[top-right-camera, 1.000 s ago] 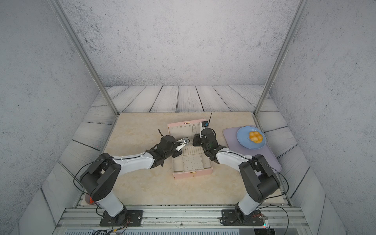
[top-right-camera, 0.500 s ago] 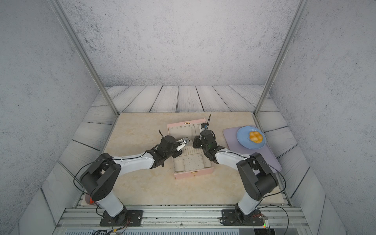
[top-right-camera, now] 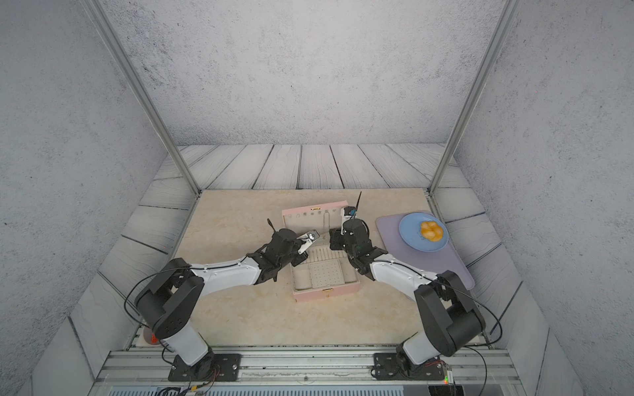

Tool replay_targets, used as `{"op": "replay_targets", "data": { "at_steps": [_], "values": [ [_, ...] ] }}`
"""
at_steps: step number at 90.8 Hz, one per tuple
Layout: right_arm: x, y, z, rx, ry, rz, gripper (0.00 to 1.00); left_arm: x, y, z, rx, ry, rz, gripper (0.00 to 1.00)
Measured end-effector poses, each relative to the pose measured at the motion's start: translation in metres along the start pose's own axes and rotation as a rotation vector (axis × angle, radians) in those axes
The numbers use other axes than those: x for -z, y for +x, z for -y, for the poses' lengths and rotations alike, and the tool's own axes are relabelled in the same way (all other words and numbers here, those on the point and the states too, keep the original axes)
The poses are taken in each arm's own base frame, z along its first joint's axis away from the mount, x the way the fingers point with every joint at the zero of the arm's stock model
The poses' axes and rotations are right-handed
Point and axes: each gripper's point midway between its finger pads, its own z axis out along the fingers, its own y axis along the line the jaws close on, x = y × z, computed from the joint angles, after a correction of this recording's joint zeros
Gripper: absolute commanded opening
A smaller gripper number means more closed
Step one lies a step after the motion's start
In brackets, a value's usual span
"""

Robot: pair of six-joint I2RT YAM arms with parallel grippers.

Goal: Put jewelry chain into jewelry box
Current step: Adjust the necklace in the storage slot.

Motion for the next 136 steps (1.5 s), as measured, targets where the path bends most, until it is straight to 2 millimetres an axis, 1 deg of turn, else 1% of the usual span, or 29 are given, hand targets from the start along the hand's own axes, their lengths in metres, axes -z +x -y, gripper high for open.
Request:
{"op": "replay_targets", "data": {
  "at_steps": [11, 22, 30, 46, 53, 60, 64, 70, 76, 86, 95, 99, 104, 109, 115, 120, 126, 129, 136],
  "values": [
    [0.006, -0.002, 0.0, 0.001, 0.0, 0.01, 0.39, 0.0, 0.0, -0.001, 0.021, -0.011, -0.007, 0.0],
    [0.006, 0.003, 0.002, 0.001, 0.002, -0.001, 0.41, 0.0, -0.002, -0.003, 0.043, -0.019, -0.011, 0.0],
    [0.006, 0.005, -0.001, 0.0, -0.019, -0.012, 0.44, 0.0, -0.002, -0.004, 0.057, -0.021, -0.013, 0.0],
    [0.006, 0.004, -0.008, -0.001, -0.055, -0.012, 0.45, 0.0, -0.006, -0.008, 0.096, -0.035, -0.02, 0.0],
    [0.006, 0.002, -0.009, -0.001, -0.061, -0.005, 0.45, -0.001, -0.005, -0.009, 0.114, -0.044, -0.03, 0.1],
    [0.006, 0.001, -0.01, -0.001, -0.064, 0.0, 0.46, -0.001, -0.005, -0.01, 0.133, -0.051, -0.037, 0.23],
    [0.007, 0.0, -0.01, 0.0, -0.064, 0.002, 0.47, -0.001, -0.008, -0.012, 0.153, -0.06, -0.029, 0.29],
    [0.009, -0.001, -0.011, 0.0, -0.066, 0.007, 0.47, -0.001, -0.017, -0.017, 0.173, -0.07, -0.004, 0.34],
    [0.013, -0.003, -0.011, 0.002, -0.069, 0.015, 0.47, 0.0, -0.022, -0.018, 0.183, -0.071, 0.01, 0.37],
    [0.021, -0.007, -0.012, 0.004, -0.075, 0.031, 0.48, 0.0, -0.025, -0.018, 0.196, -0.065, 0.017, 0.4],
    [0.029, -0.012, -0.014, 0.01, -0.08, 0.051, 0.5, 0.005, -0.029, -0.012, 0.202, -0.024, 0.033, 0.44],
    [0.035, -0.014, -0.014, 0.013, -0.08, 0.057, 0.52, 0.011, -0.033, -0.01, 0.206, 0.004, 0.05, 0.47],
    [0.043, -0.016, -0.013, 0.021, -0.077, 0.067, 0.57, 0.025, -0.039, -0.006, 0.213, 0.048, 0.081, 0.5],
    [0.054, -0.019, -0.011, 0.028, -0.069, 0.085, 0.62, 0.043, -0.048, -0.004, 0.219, 0.09, 0.126, 0.54],
    [0.07, -0.024, -0.008, 0.041, -0.055, 0.115, 0.69, 0.071, -0.063, -0.005, 0.237, 0.128, 0.2, 0.57],
    [0.084, -0.031, -0.005, 0.059, -0.037, 0.152, 0.77, 0.097, -0.072, -0.009, 0.259, 0.14, 0.263, 0.62],
    [0.101, -0.041, 0.0, 0.08, -0.013, 0.208, 0.84, 0.124, -0.076, -0.017, 0.289, 0.128, 0.324, 0.69],
    [0.111, -0.046, 0.004, 0.094, 0.005, 0.24, 0.87, 0.134, -0.076, -0.021, 0.305, 0.11, 0.339, 0.73],
    [0.127, -0.056, 0.016, 0.111, 0.055, 0.294, 0.9, 0.153, -0.069, -0.037, 0.347, 0.028, 0.35, 0.78]
  ]
}}
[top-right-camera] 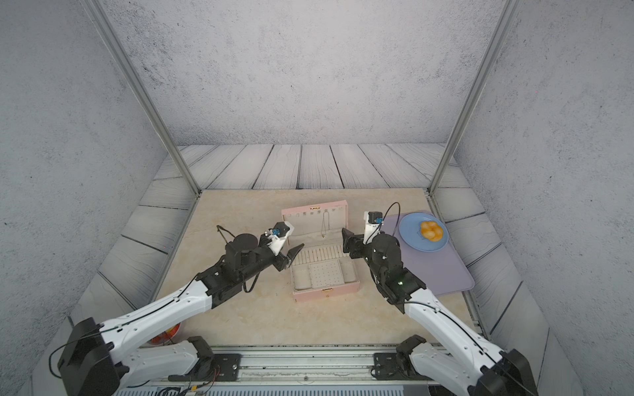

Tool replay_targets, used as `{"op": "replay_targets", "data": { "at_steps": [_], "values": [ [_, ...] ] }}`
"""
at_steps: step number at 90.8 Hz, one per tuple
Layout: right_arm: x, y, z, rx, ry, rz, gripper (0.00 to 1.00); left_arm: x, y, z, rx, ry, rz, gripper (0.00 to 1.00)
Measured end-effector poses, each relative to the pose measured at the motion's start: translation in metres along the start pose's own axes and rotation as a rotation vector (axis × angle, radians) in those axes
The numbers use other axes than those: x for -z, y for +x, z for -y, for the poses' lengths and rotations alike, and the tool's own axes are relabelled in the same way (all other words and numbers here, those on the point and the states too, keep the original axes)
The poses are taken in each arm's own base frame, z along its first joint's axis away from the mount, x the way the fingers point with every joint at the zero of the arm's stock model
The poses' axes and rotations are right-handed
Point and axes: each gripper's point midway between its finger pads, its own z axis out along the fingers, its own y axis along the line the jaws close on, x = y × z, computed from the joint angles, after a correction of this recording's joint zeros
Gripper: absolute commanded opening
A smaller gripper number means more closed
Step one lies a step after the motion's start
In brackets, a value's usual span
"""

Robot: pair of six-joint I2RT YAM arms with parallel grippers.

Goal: Put jewelry chain into jewelry box
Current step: Adjust the necklace in the storage slot, then reset both arms

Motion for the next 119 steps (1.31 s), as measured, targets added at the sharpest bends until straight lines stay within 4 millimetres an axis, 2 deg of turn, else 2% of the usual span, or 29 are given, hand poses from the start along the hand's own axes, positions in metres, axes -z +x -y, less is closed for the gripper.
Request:
{"op": "replay_targets", "data": {
  "at_steps": [10, 16, 22, 31, 35, 39, 48, 57, 66, 85, 98, 104, 111, 119],
  "values": [
    [0.013, -0.016, 0.038, -0.002, 0.131, 0.05, 0.93, 0.019, 0.0, -0.036, 0.049, -0.168, 0.001, 0.81],
    [0.021, -0.024, 0.07, -0.023, 0.232, 0.076, 0.94, 0.029, 0.003, -0.068, 0.097, -0.287, 0.002, 0.81],
    [0.028, -0.022, 0.105, -0.044, 0.34, 0.087, 0.95, 0.04, 0.013, -0.107, 0.158, -0.422, -0.004, 0.83],
    [0.035, 0.003, 0.154, -0.07, 0.485, 0.044, 0.99, 0.062, 0.047, -0.168, 0.271, -0.636, -0.026, 0.91],
    [0.035, 0.019, 0.172, -0.076, 0.539, 0.007, 0.99, 0.073, 0.068, -0.191, 0.317, -0.719, -0.041, 0.98],
    [0.033, 0.039, 0.189, -0.072, 0.589, -0.04, 0.99, 0.083, 0.093, -0.213, 0.36, -0.802, -0.075, 0.99],
    [0.022, 0.081, 0.213, -0.046, 0.647, -0.154, 0.99, 0.088, 0.142, -0.242, 0.433, -0.905, -0.17, 0.99],
    [0.008, 0.113, 0.228, -0.033, 0.665, -0.234, 0.99, 0.085, 0.177, -0.256, 0.459, -0.957, -0.24, 0.99],
    [-0.007, 0.127, 0.233, -0.021, 0.643, -0.248, 0.99, 0.088, 0.193, -0.261, 0.451, -0.984, -0.238, 0.99],
    [-0.033, 0.119, 0.229, 0.034, 0.542, -0.147, 0.99, 0.088, 0.186, -0.265, 0.39, -0.963, -0.142, 0.99],
    [-0.047, 0.128, 0.222, 0.065, 0.464, -0.144, 0.99, 0.097, 0.18, -0.267, 0.378, -0.996, -0.142, 0.99],
    [-0.049, 0.132, 0.22, 0.073, 0.441, -0.154, 0.99, 0.097, 0.185, -0.265, 0.368, -0.995, -0.133, 0.99],
    [-0.051, 0.129, 0.217, 0.085, 0.422, -0.149, 0.99, 0.085, 0.207, -0.26, 0.353, -0.962, -0.164, 0.99],
    [-0.053, 0.127, 0.215, 0.094, 0.408, -0.143, 0.99, 0.066, 0.25, -0.248, 0.35, -0.886, -0.284, 0.99]
  ]
}}
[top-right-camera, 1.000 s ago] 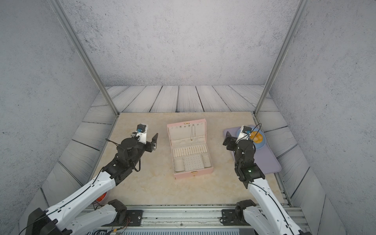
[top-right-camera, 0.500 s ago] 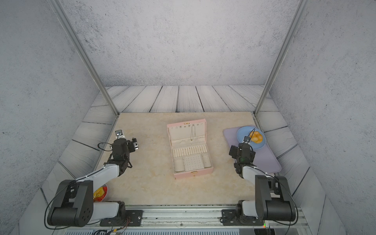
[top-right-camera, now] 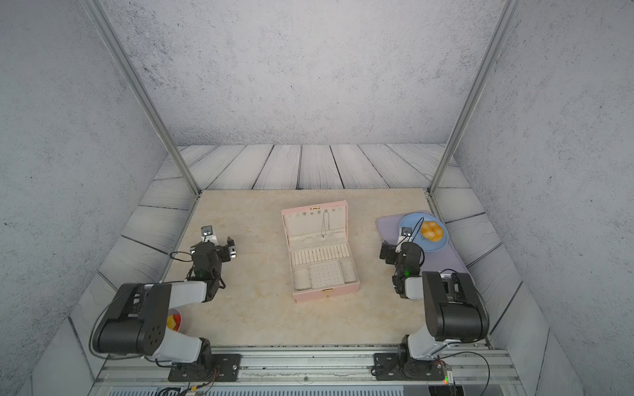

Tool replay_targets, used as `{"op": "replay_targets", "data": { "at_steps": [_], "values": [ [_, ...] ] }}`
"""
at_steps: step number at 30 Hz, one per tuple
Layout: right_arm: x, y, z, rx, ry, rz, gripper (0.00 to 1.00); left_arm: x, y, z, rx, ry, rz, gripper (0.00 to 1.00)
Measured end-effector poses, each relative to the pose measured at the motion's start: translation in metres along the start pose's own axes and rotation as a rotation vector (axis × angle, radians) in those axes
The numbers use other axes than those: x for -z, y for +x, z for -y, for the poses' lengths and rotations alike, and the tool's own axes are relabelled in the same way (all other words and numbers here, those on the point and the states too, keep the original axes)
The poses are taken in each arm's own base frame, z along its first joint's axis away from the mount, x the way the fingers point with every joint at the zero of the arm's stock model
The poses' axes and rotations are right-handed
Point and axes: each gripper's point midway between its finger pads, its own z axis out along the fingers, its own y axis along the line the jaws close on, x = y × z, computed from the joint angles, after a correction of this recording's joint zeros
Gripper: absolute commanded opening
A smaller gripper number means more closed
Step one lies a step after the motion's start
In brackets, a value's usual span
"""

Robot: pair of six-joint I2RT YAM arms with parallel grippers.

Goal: Put jewelry chain into jewelry box
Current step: Reset both arms

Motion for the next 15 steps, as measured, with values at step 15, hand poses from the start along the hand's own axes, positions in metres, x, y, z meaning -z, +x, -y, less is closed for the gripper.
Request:
{"op": "replay_targets", "data": {
  "at_steps": [15],
  "values": [
    [-0.002, -0.007, -0.017, 0.045, -0.096, 0.019, 0.99, -0.009, -0.011, 0.008, 0.004, 0.091, -0.014, 0.99]
  ]
}}
